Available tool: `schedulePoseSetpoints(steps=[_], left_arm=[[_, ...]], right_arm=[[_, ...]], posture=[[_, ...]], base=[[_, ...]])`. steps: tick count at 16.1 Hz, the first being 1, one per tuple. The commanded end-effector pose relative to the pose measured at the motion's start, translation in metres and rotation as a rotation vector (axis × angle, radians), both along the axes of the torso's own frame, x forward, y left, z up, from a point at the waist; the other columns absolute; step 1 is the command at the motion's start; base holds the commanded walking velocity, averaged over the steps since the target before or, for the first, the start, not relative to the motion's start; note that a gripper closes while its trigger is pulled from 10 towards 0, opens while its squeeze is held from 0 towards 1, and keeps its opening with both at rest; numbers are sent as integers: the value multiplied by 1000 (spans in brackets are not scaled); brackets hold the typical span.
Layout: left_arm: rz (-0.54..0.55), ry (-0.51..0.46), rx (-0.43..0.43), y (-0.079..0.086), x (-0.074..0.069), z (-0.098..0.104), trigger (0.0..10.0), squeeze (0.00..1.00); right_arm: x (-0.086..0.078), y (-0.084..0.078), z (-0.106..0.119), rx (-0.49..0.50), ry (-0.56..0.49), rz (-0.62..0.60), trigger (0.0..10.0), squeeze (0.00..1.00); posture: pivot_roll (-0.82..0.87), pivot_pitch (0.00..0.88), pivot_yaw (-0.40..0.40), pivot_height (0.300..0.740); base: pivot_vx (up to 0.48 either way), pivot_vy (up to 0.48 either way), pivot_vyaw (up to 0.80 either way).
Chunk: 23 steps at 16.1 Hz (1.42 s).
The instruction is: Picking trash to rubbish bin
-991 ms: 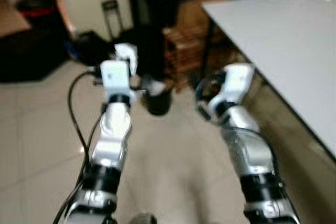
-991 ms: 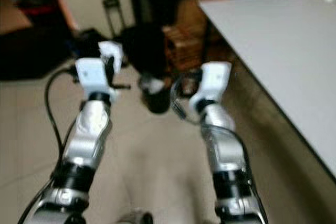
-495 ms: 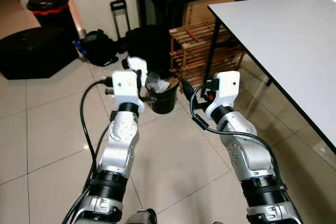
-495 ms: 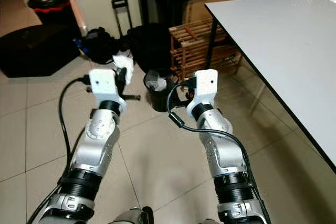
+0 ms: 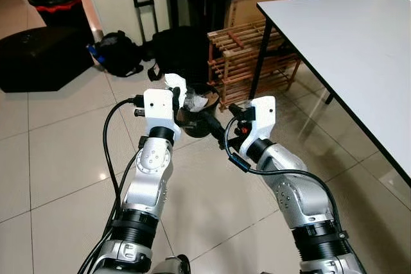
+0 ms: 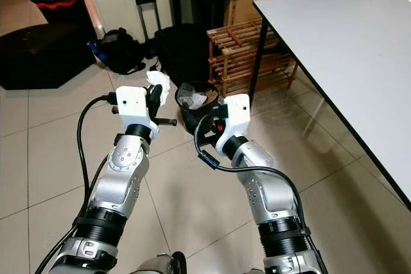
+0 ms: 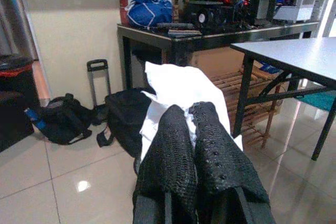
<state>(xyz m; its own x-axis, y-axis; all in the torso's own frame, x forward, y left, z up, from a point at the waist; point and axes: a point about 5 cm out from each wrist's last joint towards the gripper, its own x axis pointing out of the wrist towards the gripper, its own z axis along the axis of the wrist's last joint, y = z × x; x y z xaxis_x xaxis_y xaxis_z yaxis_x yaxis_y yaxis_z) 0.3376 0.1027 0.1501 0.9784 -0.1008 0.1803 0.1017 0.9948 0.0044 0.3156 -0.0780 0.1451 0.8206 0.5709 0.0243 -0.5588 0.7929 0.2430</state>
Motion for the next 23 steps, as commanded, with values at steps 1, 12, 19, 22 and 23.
schedulePoseSetpoints(steps=[1, 12, 19, 22, 23], left_arm=[[-21, 11, 12, -3, -2, -2, 10000, 0], [-16, 17, 6, -2, 1, -3, 10000, 0], [-9, 30, 14, -2, 2, -7, 10000, 0], [2, 25, 13, -1, 4, -5, 10000, 0], [4, 24, 13, -1, 4, -5, 10000, 0]], right_arm=[[-1, 1, 5, 13, -14, 22, 10000, 0], [20, -15, -7, -354, -48, -289, 10000, 0], [24, -14, -5, -354, -76, -340, 10000, 0], [32, -32, 0, -412, -105, -552, 10000, 0], [33, -33, 1, -411, -107, -564, 10000, 0]], posture=[[-56, 119, 41, 740], [-52, 112, 43, 740], [-62, 100, 41, 740], [-54, 86, 35, 740], [-54, 83, 35, 740]], base=[[0, 0, 0], [0, 0, 0], [0, 0, 0], [0, 0, 0], [0, 0, 0]])
